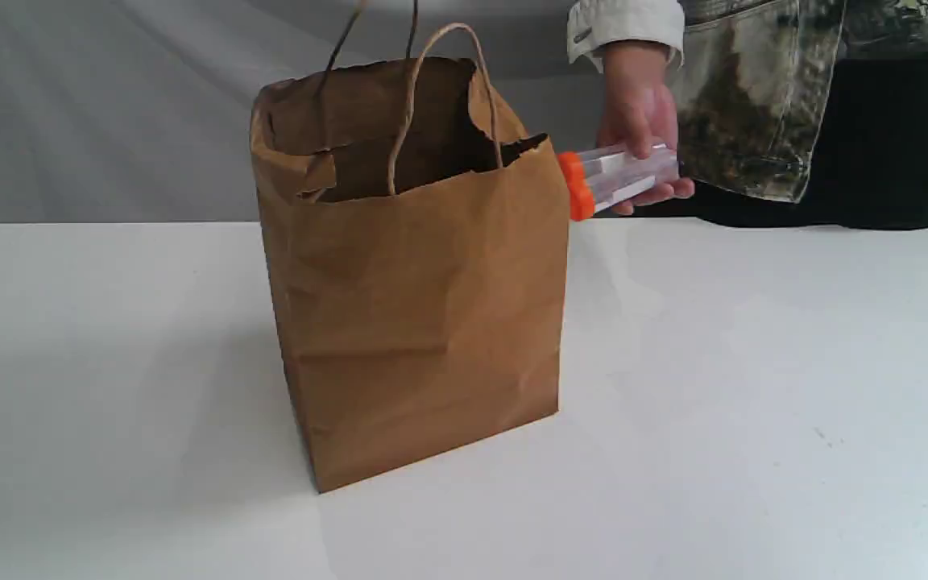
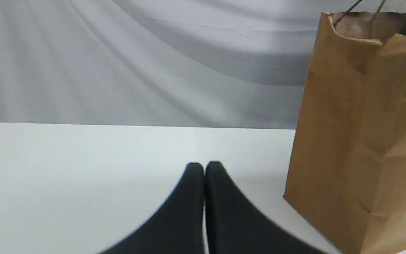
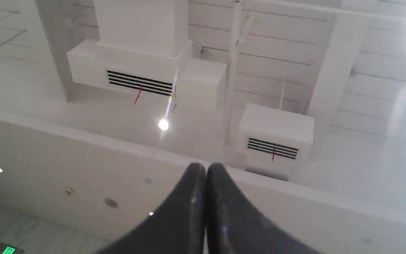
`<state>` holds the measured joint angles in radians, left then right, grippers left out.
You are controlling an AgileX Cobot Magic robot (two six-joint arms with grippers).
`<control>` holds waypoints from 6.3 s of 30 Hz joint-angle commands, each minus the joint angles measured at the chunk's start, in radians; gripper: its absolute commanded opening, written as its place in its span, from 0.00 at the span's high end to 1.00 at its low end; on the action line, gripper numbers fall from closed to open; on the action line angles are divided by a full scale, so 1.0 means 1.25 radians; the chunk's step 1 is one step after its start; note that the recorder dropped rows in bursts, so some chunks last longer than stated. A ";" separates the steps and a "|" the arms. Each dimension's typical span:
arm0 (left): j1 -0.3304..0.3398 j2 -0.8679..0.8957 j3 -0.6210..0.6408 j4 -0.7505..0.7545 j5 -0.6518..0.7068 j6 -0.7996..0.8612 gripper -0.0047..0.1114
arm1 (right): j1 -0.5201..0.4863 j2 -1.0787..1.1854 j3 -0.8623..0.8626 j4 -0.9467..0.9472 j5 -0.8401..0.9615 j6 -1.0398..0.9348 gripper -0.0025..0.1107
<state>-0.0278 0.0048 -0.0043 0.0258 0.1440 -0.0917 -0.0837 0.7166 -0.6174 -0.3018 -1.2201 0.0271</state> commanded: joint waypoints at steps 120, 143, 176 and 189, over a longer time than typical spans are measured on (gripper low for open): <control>0.000 -0.004 0.003 -0.004 -0.007 -0.004 0.96 | 0.065 1.026 -1.202 0.356 1.575 -0.688 0.98; 0.000 -0.004 0.003 -0.004 -0.007 -0.004 0.96 | 0.098 1.222 -1.481 0.932 1.867 -0.466 0.44; 0.000 -0.004 0.003 -0.004 -0.007 -0.004 0.96 | 0.188 1.353 -1.481 0.995 1.758 -0.689 0.36; 0.000 -0.004 0.003 -0.004 -0.007 -0.004 0.96 | 0.207 1.388 -1.481 0.982 1.742 -0.734 0.36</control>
<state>-0.0278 0.0048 -0.0043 0.0258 0.1420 -0.0917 0.1682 2.4494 -2.4617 0.9295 0.9664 -0.8736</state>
